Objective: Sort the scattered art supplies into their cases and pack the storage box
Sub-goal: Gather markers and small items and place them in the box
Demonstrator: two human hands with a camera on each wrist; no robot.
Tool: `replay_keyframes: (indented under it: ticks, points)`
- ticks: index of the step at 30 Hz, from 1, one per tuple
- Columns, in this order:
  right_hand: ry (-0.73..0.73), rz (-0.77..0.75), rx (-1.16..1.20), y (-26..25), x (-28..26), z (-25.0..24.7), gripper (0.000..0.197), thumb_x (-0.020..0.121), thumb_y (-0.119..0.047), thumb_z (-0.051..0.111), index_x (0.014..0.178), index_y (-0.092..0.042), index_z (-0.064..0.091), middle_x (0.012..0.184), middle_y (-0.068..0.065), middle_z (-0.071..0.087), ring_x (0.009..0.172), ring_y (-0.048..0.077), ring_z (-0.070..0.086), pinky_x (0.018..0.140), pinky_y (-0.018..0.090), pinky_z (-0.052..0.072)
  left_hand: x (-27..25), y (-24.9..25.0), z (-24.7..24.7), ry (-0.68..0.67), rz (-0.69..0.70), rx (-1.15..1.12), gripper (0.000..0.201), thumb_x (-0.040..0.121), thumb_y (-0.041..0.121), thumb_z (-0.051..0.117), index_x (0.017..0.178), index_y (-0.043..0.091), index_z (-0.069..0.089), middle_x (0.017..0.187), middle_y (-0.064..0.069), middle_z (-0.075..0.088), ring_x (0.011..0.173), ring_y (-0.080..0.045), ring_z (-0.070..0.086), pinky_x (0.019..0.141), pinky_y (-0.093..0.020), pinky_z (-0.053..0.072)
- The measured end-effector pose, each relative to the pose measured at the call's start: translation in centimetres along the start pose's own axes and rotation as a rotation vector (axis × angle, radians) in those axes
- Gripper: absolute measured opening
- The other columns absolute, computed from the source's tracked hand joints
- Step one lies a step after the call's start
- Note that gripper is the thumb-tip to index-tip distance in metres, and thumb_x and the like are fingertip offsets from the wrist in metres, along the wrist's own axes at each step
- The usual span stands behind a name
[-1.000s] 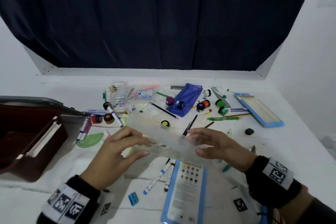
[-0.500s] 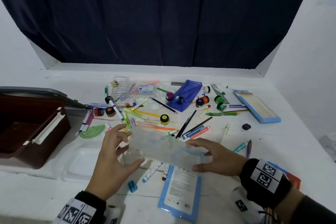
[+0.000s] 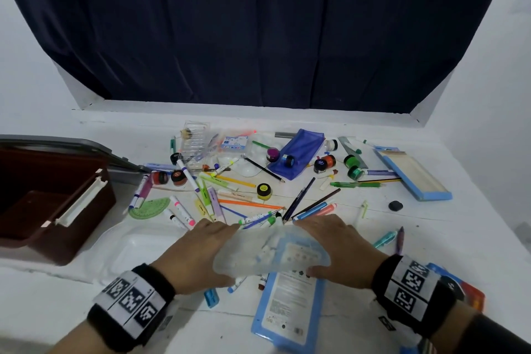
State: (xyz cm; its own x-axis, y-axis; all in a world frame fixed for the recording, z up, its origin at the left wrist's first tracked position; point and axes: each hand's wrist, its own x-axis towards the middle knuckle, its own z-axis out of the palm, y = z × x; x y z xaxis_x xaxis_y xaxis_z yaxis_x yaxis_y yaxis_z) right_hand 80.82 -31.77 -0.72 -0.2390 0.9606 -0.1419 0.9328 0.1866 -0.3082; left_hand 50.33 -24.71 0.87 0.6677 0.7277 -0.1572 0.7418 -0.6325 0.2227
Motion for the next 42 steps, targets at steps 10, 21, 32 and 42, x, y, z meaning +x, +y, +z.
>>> replay_keyframes:
  ticks: [10, 21, 32, 42]
  points:
    - [-0.029, 0.036, 0.055, 0.8, 1.3, 0.2, 0.098, 0.062, -0.069, 0.072, 0.143, -0.049, 0.020, 0.141, -0.012, 0.041, 0.127, 0.015, 0.038, 0.106, 0.049, 0.038, 3.0, 1.1, -0.6, -0.092, -0.015, 0.044, 0.083, 0.062, 0.050, 0.085, 0.132, 0.026, 0.048, 0.120, 0.008, 0.056, 0.109, -0.013, 0.052, 0.092, -0.034, 0.048]
    - [0.281, -0.157, 0.112, -1.4, -2.6, -2.3, 0.035, 0.092, -0.056, 0.046, 0.122, -0.037, 0.053, 0.121, -0.023, 0.048, 0.116, -0.005, 0.040, 0.103, 0.025, 0.041, -2.3, -2.2, -3.4, 0.268, -0.226, -0.194, 0.109, 0.037, 0.088, 0.067, 0.133, 0.037, 0.056, 0.121, 0.022, 0.060, 0.105, -0.002, 0.057, 0.089, -0.024, 0.045]
    - [-0.463, -0.544, -0.111, -3.1, -0.9, 0.5, 0.062, 0.096, -0.025, 0.059, 0.151, -0.038, 0.033, 0.163, -0.019, 0.006, 0.151, 0.004, -0.002, 0.124, 0.036, 0.004, -7.2, -2.7, -5.4, 0.462, -0.343, -0.291, 0.102, 0.039, 0.072, 0.084, 0.128, 0.027, 0.064, 0.114, 0.021, 0.061, 0.099, -0.001, 0.056, 0.090, -0.021, 0.041]
    - [-0.243, -0.604, -0.376, -6.3, 1.8, 3.7, 0.061, 0.097, -0.058, 0.030, 0.154, -0.039, 0.018, 0.165, 0.001, 0.008, 0.150, 0.029, 0.018, 0.117, 0.058, 0.017, -8.2, -4.2, -5.9, 0.418, -0.380, -0.271, 0.107, 0.038, 0.088, 0.066, 0.130, 0.034, 0.061, 0.115, 0.025, 0.062, 0.100, 0.002, 0.056, 0.091, -0.026, 0.047]
